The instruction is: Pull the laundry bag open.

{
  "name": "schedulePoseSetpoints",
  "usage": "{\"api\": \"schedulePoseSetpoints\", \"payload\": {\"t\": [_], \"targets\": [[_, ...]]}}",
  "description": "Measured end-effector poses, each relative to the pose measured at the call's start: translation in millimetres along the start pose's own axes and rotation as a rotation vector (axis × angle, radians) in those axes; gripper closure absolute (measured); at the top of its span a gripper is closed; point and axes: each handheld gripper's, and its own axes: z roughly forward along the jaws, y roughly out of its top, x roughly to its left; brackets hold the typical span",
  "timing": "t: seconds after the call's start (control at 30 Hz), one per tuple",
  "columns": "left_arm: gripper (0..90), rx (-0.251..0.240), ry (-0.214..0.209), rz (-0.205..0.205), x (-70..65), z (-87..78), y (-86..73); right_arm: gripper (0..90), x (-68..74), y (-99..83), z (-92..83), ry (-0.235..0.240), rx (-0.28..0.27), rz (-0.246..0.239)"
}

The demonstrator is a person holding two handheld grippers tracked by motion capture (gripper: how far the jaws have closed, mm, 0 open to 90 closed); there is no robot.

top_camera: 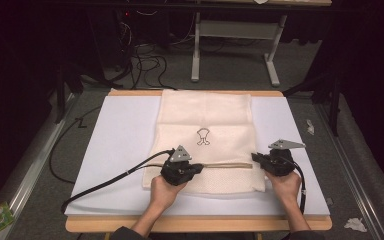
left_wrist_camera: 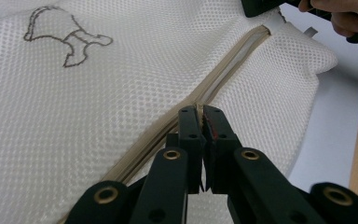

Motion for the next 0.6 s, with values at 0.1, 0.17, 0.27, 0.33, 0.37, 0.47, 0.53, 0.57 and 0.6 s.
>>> {"api": "schedulePoseSetpoints", "payload": {"t": [0.1,0.17,0.27,0.33,0.37,0.47,0.53,0.57,0.6], "targets": [[87.2,-0.009,0.001,-0.024,4.6,-3.4,-2.7,88.1,-1.9,1.3,3.9,-0.001,0.007,0.006],[87.3,-0.010,0.005,-0.027,6.6,-5.6,-4.6,88.1,-1.3,1.6,5.1,-0.004,0.014,0.003],[87.3,-0.019,0.008,-0.039,9.9,-8.8,-7.4,88.1,-0.9,1.8,4.9,-0.005,0.015,0.001],[87.2,-0.027,0.010,-0.047,11.4,-10.4,-8.5,88.1,-0.8,2.0,5.3,-0.008,0.016,0.004],[87.2,-0.028,0.010,-0.047,12.4,-11.8,-9.1,88.1,-0.9,2.4,5.5,-0.008,0.016,0.005],[87.3,-0.027,0.010,-0.051,13.7,-14.0,-9.8,88.1,-1.2,3.9,5.7,-0.010,0.019,0.001],[87.3,-0.030,0.013,-0.049,13.6,-15.3,-9.7,88.1,-0.3,4.7,5.8,-0.010,0.017,0.004],[87.3,-0.031,0.011,-0.050,13.9,-15.6,-9.8,88.1,-0.2,4.9,5.8,-0.010,0.020,0.000],[87.3,-0.032,0.012,-0.051,14.3,-15.6,-9.9,88.1,0.3,4.8,6.3,-0.012,0.019,0.003]]}}
